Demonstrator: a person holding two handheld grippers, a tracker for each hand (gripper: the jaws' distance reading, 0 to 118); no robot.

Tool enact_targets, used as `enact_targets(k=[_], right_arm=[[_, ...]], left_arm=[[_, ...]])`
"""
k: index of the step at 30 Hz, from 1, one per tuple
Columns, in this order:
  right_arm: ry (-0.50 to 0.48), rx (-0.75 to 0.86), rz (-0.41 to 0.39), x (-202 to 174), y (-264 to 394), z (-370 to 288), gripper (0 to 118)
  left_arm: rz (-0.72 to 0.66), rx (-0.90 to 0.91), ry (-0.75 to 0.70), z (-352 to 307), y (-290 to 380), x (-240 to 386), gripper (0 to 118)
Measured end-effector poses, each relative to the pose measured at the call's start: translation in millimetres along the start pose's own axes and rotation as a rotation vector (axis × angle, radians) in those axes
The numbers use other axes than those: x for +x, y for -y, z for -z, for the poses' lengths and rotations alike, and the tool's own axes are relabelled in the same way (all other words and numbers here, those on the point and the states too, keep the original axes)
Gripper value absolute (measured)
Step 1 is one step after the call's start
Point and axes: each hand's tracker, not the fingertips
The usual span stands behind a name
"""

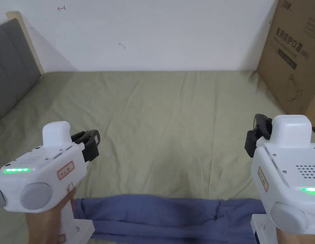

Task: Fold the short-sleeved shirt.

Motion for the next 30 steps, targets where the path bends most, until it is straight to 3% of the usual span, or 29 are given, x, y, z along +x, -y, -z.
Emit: enact_targets(k=[9, 11, 13, 14, 16, 24, 30], right_arm=[[-0.017, -0.051, -0.008, -9.6, 11.9, 18.4, 0], [-0.019, -0.063, -0.013, -13.8, 14.2, 24.1, 0], [-0.023, -0.076, -0.015, -17.8, 18.9, 26.9, 0], [-0.025, -0.083, -0.015, -20.0, 20.6, 29.6, 0], [-0.031, -0.098, -0.016, -23.2, 25.7, 32.9, 0], [-0.039, -0.156, -0.033, -32.6, 42.3, 43.5, 0], [-0.028, -0.177, -0.037, -28.4, 45.5, 47.4, 0]], left_arm=[[-0.361, -0.342, 0.029, 21.0, 48.5, -127.9, 1], [-0.423, -0.395, 0.016, 22.7, 62.8, -150.5, 22], [-0.466, -0.432, 0.011, 24.6, 77.6, -169.7, 69], [-0.478, -0.465, -0.012, 26.6, 84.9, -176.0, 84], [-0.472, -0.507, -0.032, 29.8, 99.3, -184.4, 93], [-0.453, -0.599, -0.03, 49.9, 139.9, -178.0, 90], [-0.41, -0.624, -0.044, 72.3, 160.3, -182.5, 22]])
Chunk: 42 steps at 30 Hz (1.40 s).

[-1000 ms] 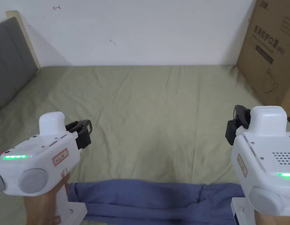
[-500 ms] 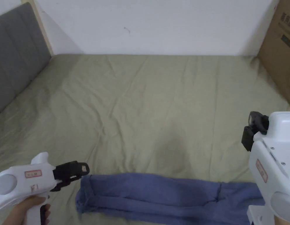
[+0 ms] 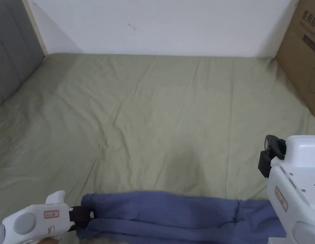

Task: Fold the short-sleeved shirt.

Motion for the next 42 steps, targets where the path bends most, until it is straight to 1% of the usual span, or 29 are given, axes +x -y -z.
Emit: enact_targets(k=[1, 2, 3, 6, 10, 13, 18, 20, 22, 27, 33, 37, 42], right_arm=[[0.002, -0.001, 0.0, 1.0, -0.6, 1.0, 0], [0.005, -0.002, -0.001, 3.9, 0.1, -0.7, 0], [0.008, -0.003, -0.002, 5.9, -0.5, -0.8, 0], [0.011, 0.0, -0.004, 11.2, -3.1, -2.9, 0], [0.016, 0.014, -0.003, 15.0, -6.0, -5.6, 0], [0.01, 0.024, 0.013, 15.7, -7.1, -7.5, 0], [-0.008, 0.034, 0.021, 17.3, -5.9, -14.7, 0], [-0.014, 0.038, 0.022, 17.8, -5.8, -16.6, 0], [-0.018, 0.041, 0.022, 19.1, -5.3, -18.9, 0], [-0.022, 0.048, 0.035, 23.1, -5.6, -23.6, 0], [-0.014, 0.053, 0.047, 32.3, -4.0, -31.4, 0], [-0.002, 0.054, 0.043, 40.7, -1.7, -36.6, 0], [0.019, 0.048, 0.044, 52.6, 1.5, -39.3, 0]], left_arm=[[-0.005, -0.005, 0.002, 1.2, 0.7, 1.9, 12], [-0.017, -0.009, 0.01, 1.5, 0.9, 3.6, 9], [-0.012, 0.002, 0.007, -1.0, 1.5, 7.3, 8], [0.073, 0.076, -0.008, -24.2, -0.3, 18.5, 7], [0.1, 0.133, 0.021, -67.6, -8.5, 22.9, 6], [0.153, 0.167, -0.044, -95.5, -10.9, 28.9, 6], [0.121, 0.191, -0.158, -127.2, -13.0, 15.8, 6], [0.108, 0.194, -0.153, -132.9, -11.3, 20.0, 6], [0.133, 0.196, -0.14, -133.2, -6.8, 36.9, 6], [0.217, 0.152, -0.06, -111.3, 1.7, 100.2, 6], [0.313, 0.033, 0.025, -52.6, 14.9, 162.6, 6], [0.34, -0.032, 0.027, -7.2, 26.9, 193.2, 6], [0.329, -0.116, -0.02, 51.3, 43.2, 208.0, 7]])
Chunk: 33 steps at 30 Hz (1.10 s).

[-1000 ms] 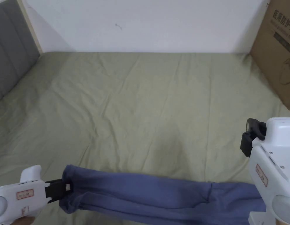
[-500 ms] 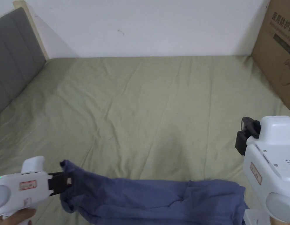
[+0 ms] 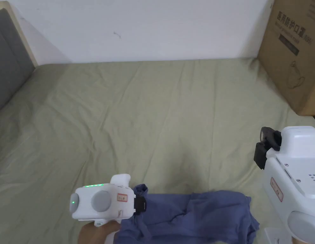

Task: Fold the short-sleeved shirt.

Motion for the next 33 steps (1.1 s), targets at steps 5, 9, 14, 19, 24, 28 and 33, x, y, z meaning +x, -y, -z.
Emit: enact_targets(k=[5, 9, 14, 19, 24, 28, 33], right_arm=[[0.02, -0.006, -0.001, 7.8, 2.3, -3.6, 0], [0.028, -0.009, 0.009, 10.7, 2.6, -4.4, 0], [0.026, -0.006, 0.009, 10.8, 0.9, -7.0, 0], [0.019, 0.009, -0.001, 8.5, -4.0, -9.6, 0], [0.013, 0.015, 0.005, 7.6, -5.6, -10.1, 0], [0.008, 0.012, 0.007, 7.0, -5.1, -9.8, 0], [0.007, 0.003, 0.009, 7.2, -3.0, -8.0, 0]], left_arm=[[-0.023, -0.042, -0.038, 20.5, 7.9, 9.0, 32], [-0.07, 0.035, 0.069, 3.4, 9.2, 15.2, 87], [0.022, 0.207, 0.015, -47.9, 0.5, 16.7, 91], [0.024, 0.346, -0.121, -87.3, -3.6, -8.1, 90], [-0.018, 0.404, -0.173, -94.5, 3.9, -43.2, 51], [-0.087, 0.371, -0.11, -80.4, 15.7, -60.1, 1], [-0.062, 0.3, -0.134, -45.8, 32.0, -51.0, 0]])
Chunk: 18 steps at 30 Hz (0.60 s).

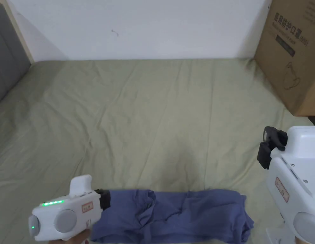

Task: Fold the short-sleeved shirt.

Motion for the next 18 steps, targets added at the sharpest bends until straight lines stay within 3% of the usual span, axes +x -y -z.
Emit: enact_targets(k=[8, 18], right_arm=[[0.013, -0.018, 0.003, 8.3, 4.5, 2.3, 0], [0.044, -0.027, 0.007, 21.3, 6.5, 0.7, 0]], left_arm=[[0.175, -0.111, 0.009, 47.5, 31.6, 52.6, 0], [0.222, -0.181, 0.049, 68.9, 46.7, 89.7, 0]])
